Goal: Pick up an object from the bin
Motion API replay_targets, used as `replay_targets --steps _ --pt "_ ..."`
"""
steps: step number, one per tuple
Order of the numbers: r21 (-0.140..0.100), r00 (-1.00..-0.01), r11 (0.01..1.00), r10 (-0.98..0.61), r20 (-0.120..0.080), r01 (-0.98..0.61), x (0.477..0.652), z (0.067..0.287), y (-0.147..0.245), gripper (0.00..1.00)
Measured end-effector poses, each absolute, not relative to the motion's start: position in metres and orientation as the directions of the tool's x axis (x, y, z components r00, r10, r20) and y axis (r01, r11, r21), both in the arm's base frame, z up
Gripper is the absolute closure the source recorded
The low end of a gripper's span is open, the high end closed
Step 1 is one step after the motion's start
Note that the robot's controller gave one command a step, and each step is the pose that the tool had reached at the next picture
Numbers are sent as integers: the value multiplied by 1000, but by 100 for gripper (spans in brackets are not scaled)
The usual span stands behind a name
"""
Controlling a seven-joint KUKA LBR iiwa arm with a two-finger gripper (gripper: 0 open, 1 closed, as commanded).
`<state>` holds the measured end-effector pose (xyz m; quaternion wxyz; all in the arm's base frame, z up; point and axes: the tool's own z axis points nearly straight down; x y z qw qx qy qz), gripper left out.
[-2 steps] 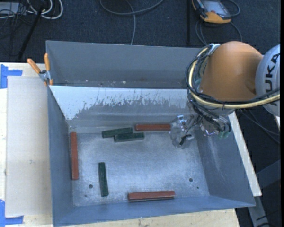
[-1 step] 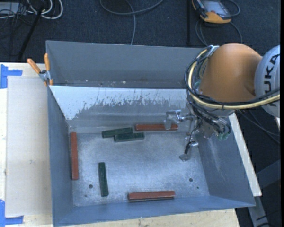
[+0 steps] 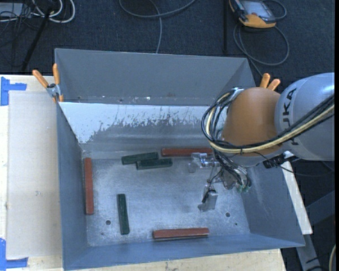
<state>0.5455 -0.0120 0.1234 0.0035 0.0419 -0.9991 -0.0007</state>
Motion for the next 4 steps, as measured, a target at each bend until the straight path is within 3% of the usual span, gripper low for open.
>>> replay_targets --steps 1,2,3,4 --pt "3 -987 987 -162 7 -162 482 115 40 0" --pt "-4 -940 941 -339 -18 -339 475 75 25 0" --pt "-1 -940 940 -341 -4 -341 471 73 25 100" --pt "-3 -776 776 -631 -5 -631 503 219 27 100"
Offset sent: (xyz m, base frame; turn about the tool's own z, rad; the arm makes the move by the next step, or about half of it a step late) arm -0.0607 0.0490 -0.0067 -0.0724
